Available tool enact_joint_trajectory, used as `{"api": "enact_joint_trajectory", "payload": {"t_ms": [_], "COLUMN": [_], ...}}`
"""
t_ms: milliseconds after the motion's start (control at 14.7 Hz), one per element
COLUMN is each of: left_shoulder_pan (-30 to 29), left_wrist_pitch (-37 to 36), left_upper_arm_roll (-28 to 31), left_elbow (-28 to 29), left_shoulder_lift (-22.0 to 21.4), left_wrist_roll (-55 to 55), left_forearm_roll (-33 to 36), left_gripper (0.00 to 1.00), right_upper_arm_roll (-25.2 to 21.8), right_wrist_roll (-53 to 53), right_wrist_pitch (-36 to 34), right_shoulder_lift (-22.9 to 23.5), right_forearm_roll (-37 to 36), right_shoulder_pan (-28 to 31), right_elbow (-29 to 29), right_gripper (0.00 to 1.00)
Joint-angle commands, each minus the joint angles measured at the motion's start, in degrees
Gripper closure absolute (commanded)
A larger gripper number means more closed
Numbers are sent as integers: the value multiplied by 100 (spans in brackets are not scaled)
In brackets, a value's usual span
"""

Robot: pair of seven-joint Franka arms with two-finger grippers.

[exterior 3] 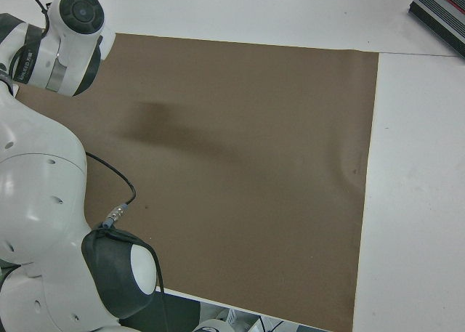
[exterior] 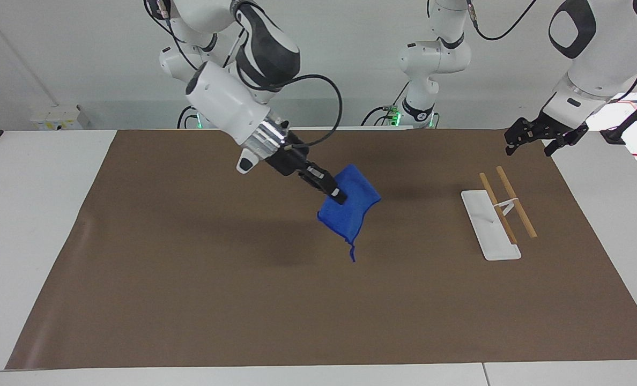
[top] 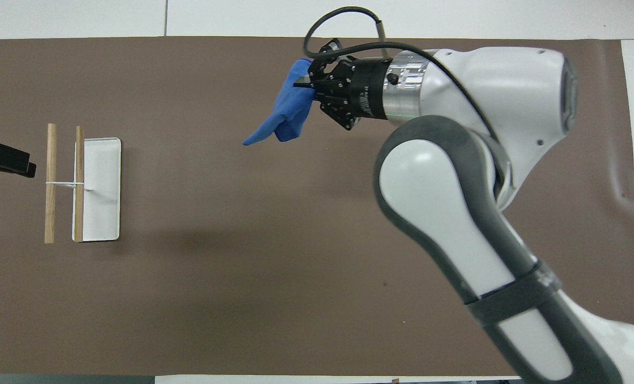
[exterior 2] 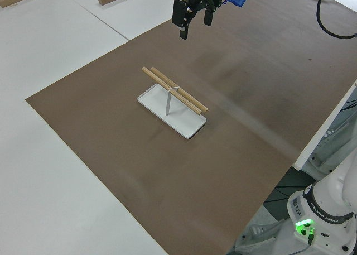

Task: Right arm passes towel to left arm to hang
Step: 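Lift the blue towel with the right gripper toward the left gripper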

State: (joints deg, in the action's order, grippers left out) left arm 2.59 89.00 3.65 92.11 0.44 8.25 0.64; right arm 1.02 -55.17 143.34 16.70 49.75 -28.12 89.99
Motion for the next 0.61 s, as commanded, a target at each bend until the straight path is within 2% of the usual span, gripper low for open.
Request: {"api": "enact_joint_trajectory", "payload": {"t_ms": [0,136,340,544], "left_shoulder_pan": [-4,-4,-4,22], "left_wrist_pitch": [-23,-23,-50,-94], "left_upper_arm_roll": [-31,-31,-31,-75], "left_elbow": [52,52,52,52], "left_shoulder_lift": [-62,-62,-62,-79], "left_wrist_roll": [-77,-77,-77,-86], "left_forearm_roll": [95,95,95,42], "left_gripper": [0,0,0,0], "right_upper_arm_roll": [-14,-14,-23,-23], "right_wrist_roll": [-528,-749,-1188,-1460], "right_wrist_pitch": [264,360,922,950], "right_shoulder_lift": [106,123,176,281], "right_forearm_roll": [376,649,624,598], "right_shoulder_pan": [-133,-325,-703,-809], "right_elbow": [-157,-184,-184,-384], "right_gripper": [100,100,100,100]}}
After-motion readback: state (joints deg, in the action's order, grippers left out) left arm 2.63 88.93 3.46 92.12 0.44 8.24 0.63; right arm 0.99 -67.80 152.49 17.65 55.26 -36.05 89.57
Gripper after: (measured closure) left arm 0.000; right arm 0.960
